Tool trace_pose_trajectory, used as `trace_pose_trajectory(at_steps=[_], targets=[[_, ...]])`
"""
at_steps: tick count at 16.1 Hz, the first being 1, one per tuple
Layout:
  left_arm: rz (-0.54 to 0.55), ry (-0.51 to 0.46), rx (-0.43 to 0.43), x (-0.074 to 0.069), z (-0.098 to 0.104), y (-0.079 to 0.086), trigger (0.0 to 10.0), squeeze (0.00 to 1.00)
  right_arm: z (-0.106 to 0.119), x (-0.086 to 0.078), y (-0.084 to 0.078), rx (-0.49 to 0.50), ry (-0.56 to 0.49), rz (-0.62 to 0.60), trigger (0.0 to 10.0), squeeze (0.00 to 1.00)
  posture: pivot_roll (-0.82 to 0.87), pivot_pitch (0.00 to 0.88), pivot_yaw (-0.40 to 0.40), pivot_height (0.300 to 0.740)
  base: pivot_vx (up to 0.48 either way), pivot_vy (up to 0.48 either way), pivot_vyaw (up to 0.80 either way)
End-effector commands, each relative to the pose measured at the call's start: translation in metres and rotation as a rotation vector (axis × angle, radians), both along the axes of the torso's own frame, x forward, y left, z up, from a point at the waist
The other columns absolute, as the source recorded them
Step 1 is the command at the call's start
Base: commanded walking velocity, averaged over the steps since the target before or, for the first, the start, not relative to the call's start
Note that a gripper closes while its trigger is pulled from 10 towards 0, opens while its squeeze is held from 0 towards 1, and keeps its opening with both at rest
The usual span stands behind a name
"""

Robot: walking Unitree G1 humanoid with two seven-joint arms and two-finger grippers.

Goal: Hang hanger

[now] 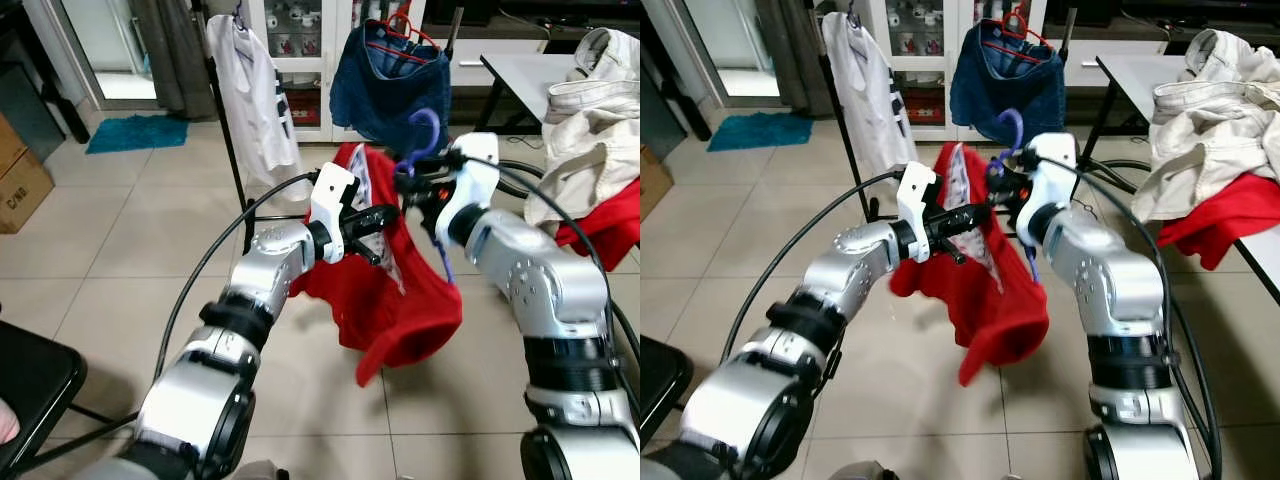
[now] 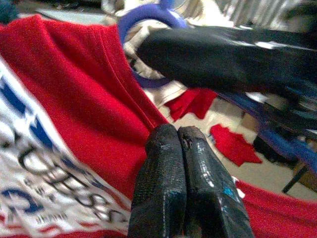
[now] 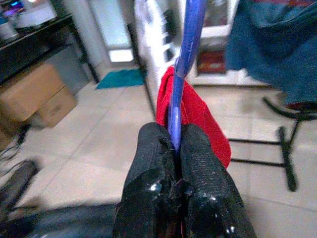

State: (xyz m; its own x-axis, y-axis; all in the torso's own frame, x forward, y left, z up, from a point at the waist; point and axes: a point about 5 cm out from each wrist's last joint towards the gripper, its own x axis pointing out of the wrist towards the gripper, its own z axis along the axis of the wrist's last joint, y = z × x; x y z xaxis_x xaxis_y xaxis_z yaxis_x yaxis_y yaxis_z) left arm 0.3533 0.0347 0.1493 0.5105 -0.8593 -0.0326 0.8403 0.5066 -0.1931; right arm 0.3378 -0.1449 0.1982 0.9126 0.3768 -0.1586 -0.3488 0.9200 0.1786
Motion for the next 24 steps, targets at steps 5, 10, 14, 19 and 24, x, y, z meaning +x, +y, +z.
trace_pose_trajectory(at_steps=[5,10,14,19,24], targets=[[-0.132,-0.020,0.071,-0.016,-0.005,0.016,0.0,0.00,0.012,0.011,-0.018,-0.031,-0.075,-0.086,10.0,0.00,-0.04,0.000,0.024,0.740,0.000,0.000,0.00],[-0.030,-0.008,0.006,-0.006,0.008,0.015,10.0,1.00,0.017,0.007,-0.004,-0.063,-0.114,0.009,10.0,0.00,-0.04,0.000,0.017,0.740,0.000,0.000,0.00],[0.004,0.005,-0.005,-0.001,0.010,0.003,10.0,1.00,0.019,0.005,0.012,-0.171,-0.161,0.040,10.0,0.00,-0.05,0.000,0.029,0.740,0.000,0.000,0.00],[0.099,-0.030,0.041,0.011,0.015,-0.004,10.0,1.00,0.023,0.000,0.025,-0.174,-0.187,0.071,10.0,0.00,-0.05,0.000,0.039,0.740,0.000,0.000,0.00],[0.082,-0.039,0.046,0.011,0.015,-0.011,10.0,0.67,0.024,-0.002,0.030,-0.163,-0.191,0.094,10.0,0.00,-0.06,0.000,0.040,0.740,0.000,0.000,0.00]])
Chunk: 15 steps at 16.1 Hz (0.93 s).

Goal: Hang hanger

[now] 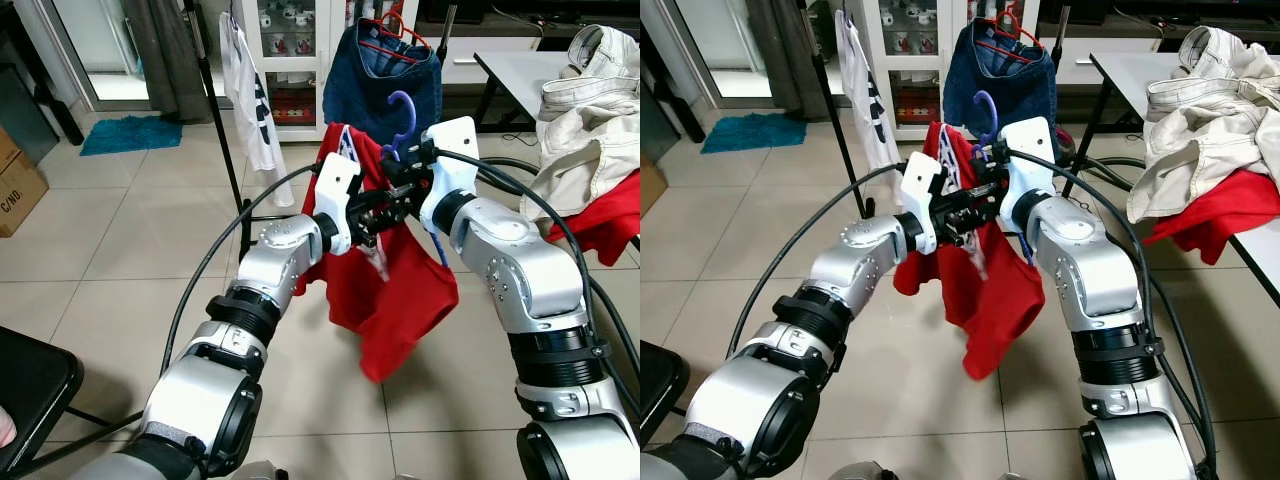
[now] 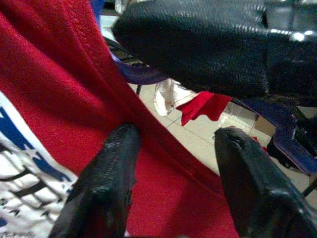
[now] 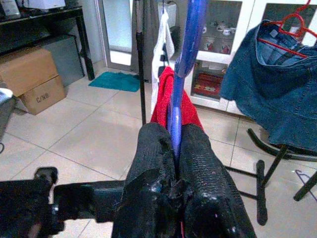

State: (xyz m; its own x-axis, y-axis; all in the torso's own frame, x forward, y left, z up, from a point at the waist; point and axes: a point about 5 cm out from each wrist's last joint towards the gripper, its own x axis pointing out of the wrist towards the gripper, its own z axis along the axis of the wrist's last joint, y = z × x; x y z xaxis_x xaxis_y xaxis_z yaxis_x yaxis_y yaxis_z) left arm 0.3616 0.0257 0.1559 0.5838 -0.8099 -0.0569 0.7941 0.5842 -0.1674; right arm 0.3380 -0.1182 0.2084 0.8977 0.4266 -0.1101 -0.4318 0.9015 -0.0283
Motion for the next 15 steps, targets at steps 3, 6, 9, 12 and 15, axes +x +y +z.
trace_pose_trajectory(at_steps=[3,6,9,12,15], targets=[[0.076,-0.074,0.049,0.0090,0.0090,0.0019,0.7,0.00,0.0145,-0.0035,0.0050,0.013,-0.059,0.034,10.0,0.00,-0.06,0.000,0.038,0.740,0.000,0.000,0.00],[0.079,-0.085,0.044,0.0093,0.0092,0.0026,0.0,0.00,0.0128,-0.0032,0.0024,0.012,-0.053,0.024,10.0,0.00,-0.06,0.000,0.035,0.740,0.000,0.000,0.00],[0.077,-0.091,0.044,0.0090,0.0073,0.0030,0.0,0.00,0.0118,-0.0027,0.0015,0.010,-0.050,0.020,10.0,0.00,-0.06,0.000,0.032,0.740,0.000,0.000,0.00],[0.092,-0.093,0.047,0.0101,0.0066,0.0054,0.0,0.00,0.0120,-0.0025,0.0013,0.009,-0.051,0.018,10.0,0.00,-0.06,0.000,0.032,0.740,0.000,0.000,0.00],[0.091,-0.100,0.048,0.0104,0.0069,0.0061,0.0,0.00,0.0113,-0.0011,-0.0020,0.007,-0.047,0.004,10.0,0.00,-0.06,0.000,0.030,0.740,0.000,0.000,0.00]])
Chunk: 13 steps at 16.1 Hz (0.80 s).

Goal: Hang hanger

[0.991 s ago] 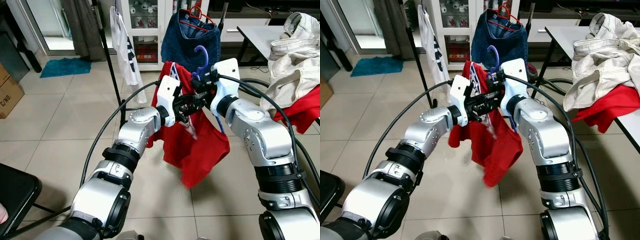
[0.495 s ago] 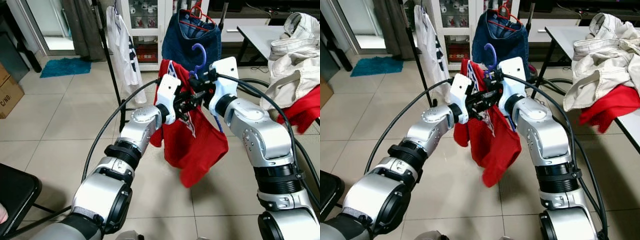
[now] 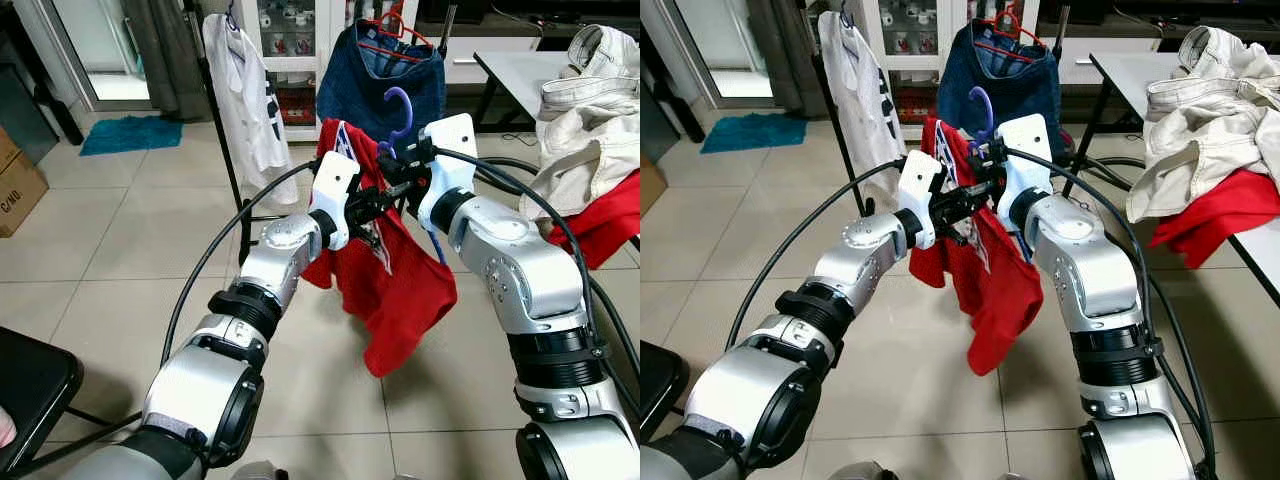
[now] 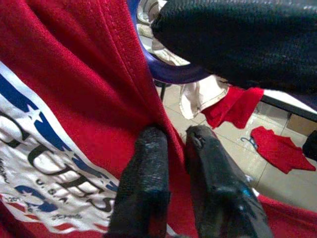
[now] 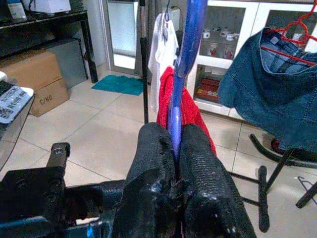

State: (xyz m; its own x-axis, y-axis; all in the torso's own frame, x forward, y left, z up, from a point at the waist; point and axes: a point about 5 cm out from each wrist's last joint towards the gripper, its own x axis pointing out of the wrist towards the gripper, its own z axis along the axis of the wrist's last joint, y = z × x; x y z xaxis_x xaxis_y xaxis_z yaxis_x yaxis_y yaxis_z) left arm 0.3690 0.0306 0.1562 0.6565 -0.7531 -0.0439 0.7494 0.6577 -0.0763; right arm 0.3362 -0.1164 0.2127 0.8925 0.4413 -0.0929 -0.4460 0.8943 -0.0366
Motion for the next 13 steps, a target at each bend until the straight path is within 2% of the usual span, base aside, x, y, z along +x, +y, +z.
trace_pose_trajectory(at_steps=[1,8,10,13], targets=[[0.001,-0.020,0.001,0.003,0.006,0.001,0.0,0.00,0.007,0.001,-0.005,0.007,-0.026,-0.017,10.0,0.00,-0.06,0.000,0.030,0.740,0.000,0.000,0.00],[-0.008,-0.025,0.002,0.002,0.004,0.005,0.0,0.00,0.006,0.004,-0.013,0.002,-0.021,-0.046,10.0,0.00,-0.06,0.000,0.032,0.740,0.000,0.000,0.00],[-0.021,-0.038,-0.003,0.000,0.004,0.007,0.0,0.00,0.006,0.007,-0.020,-0.007,-0.021,-0.076,10.0,0.00,-0.06,0.000,0.033,0.740,0.000,0.000,0.00],[-0.075,-0.044,-0.065,-0.005,0.004,0.012,0.0,0.00,0.007,0.011,-0.038,-0.022,-0.025,-0.146,10.0,0.00,-0.05,0.000,0.033,0.740,0.000,0.000,0.00]])
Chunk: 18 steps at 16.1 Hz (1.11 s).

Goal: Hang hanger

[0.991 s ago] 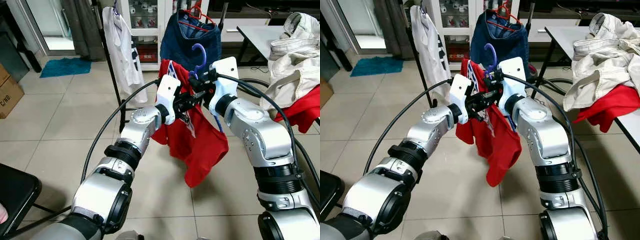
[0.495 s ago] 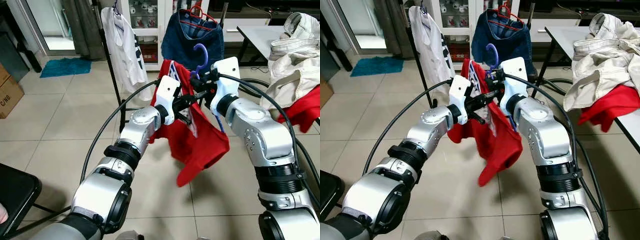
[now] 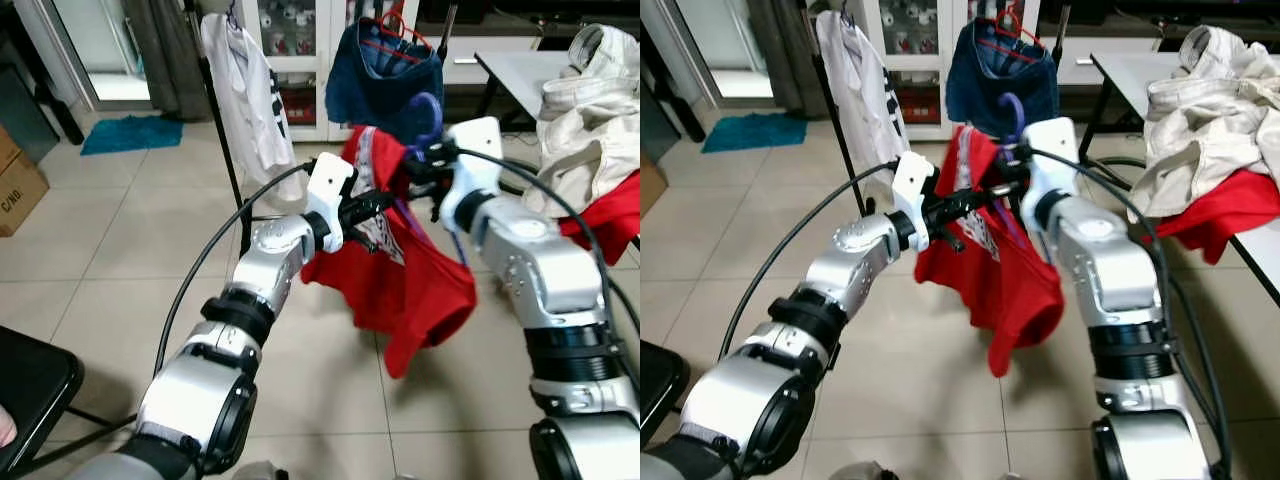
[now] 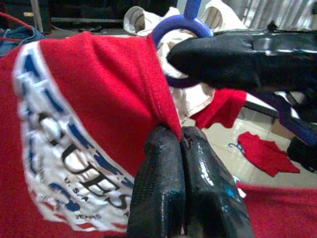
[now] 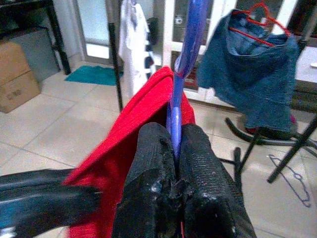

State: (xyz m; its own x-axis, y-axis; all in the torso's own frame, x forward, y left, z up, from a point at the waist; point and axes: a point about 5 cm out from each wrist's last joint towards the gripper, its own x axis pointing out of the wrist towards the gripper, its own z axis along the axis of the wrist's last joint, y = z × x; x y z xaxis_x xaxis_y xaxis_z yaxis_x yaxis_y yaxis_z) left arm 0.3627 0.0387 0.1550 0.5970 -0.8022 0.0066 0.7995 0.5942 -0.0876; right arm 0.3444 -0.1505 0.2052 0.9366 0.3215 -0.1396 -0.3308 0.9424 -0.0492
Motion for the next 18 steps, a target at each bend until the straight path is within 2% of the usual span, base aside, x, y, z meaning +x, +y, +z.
trace_pose_trajectory(at_steps=[1,5,9,11,14,16,18], targets=[[-0.005,-0.021,-0.023,0.000,0.005,0.005,0.0,0.00,0.014,0.003,-0.006,0.002,-0.063,-0.025,10.0,0.00,-0.05,0.000,0.033,0.740,0.000,0.000,0.00],[-0.105,-0.038,-0.025,-0.009,0.005,-0.001,0.0,0.00,0.013,0.005,-0.008,0.004,-0.060,-0.033,10.0,0.00,-0.05,0.000,0.029,0.740,0.000,0.000,0.00],[-0.247,-0.056,-0.033,-0.024,0.006,-0.022,0.0,0.00,0.014,0.006,-0.003,0.023,-0.064,-0.042,10.0,0.00,-0.05,0.000,0.029,0.740,0.000,0.000,0.00],[-0.356,-0.047,-0.055,-0.037,0.007,-0.032,0.0,0.00,0.012,0.009,-0.007,0.026,-0.056,-0.103,10.0,0.00,-0.05,0.000,0.031,0.740,0.000,0.000,0.00],[-0.438,-0.036,-0.057,-0.047,0.007,-0.032,0.0,0.00,0.004,0.012,-0.031,-0.003,-0.022,-0.277,10.0,0.00,-0.05,0.000,0.029,0.740,0.000,0.000,0.00],[-0.433,-0.033,-0.042,-0.048,0.006,-0.025,0.0,0.00,0.005,0.013,-0.051,-0.022,-0.036,-0.388,10.0,0.00,-0.05,0.000,0.027,0.740,0.000,0.000,0.00],[-0.417,-0.030,-0.026,-0.046,0.005,-0.020,0.0,0.00,0.007,0.014,-0.062,-0.030,-0.054,-0.440,10.0,0.00,-0.05,0.000,0.026,0.740,0.000,0.000,0.00]])
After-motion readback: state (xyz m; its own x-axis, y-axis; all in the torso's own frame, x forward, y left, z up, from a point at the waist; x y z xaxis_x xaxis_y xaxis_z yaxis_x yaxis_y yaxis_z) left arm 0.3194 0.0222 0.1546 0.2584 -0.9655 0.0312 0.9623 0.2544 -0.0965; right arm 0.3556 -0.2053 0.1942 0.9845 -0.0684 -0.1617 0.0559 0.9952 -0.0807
